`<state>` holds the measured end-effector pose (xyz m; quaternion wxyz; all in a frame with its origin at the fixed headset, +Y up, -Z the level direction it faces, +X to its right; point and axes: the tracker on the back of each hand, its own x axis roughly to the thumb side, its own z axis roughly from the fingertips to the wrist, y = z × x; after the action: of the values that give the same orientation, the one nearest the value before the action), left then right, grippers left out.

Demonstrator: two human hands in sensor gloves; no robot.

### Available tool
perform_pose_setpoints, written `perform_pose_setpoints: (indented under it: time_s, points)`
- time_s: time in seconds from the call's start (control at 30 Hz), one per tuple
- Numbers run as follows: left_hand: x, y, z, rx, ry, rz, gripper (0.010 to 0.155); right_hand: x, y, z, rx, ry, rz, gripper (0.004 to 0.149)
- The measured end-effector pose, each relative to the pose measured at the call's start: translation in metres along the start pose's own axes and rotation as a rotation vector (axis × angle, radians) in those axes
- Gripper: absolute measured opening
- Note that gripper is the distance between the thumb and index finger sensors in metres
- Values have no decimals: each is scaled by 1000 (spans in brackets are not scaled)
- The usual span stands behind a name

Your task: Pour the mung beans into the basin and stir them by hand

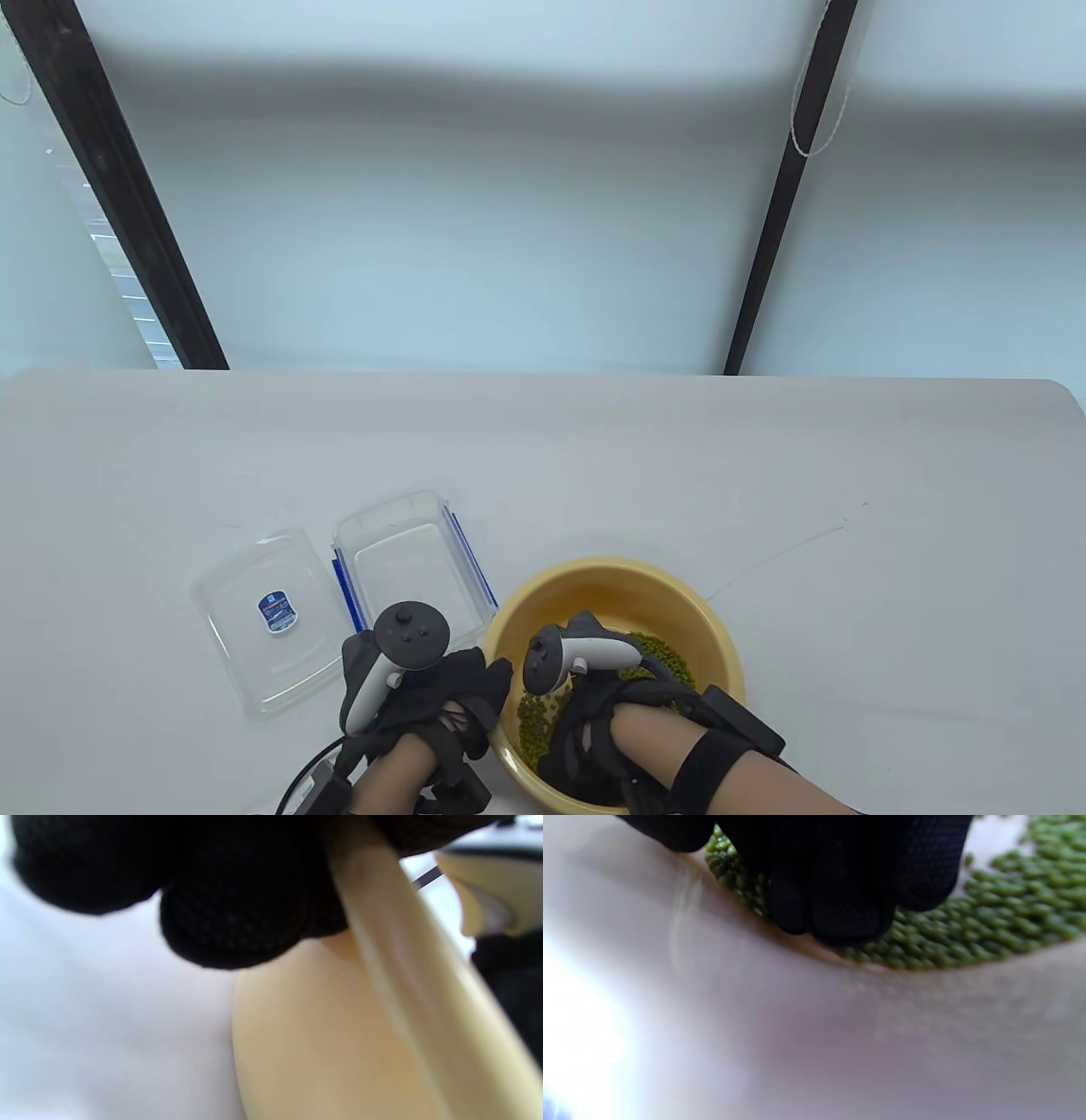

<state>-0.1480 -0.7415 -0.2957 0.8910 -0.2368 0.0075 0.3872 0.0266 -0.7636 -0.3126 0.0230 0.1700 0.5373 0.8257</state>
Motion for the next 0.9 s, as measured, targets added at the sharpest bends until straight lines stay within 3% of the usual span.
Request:
perform_pose_setpoints:
  time_s: [0.2,0.4,0.6,0.73,0.9]
  points:
    - [0,0,0,-2,-2,1,51,1,-30,-15,-134,-16,-145,58]
    - [0,0,0,-4,-3,1,51,-17,-61,-21,-273,68,-236,60]
    - [0,0,0,-3,-4,2,51,-49,-77,-8,-453,273,-112,58]
    - [0,0,0,0,-1,1,51,-69,-73,3,-449,394,13,58]
    - [1,-2,0,4,-1,1,51,-74,-55,14,-316,488,190,61]
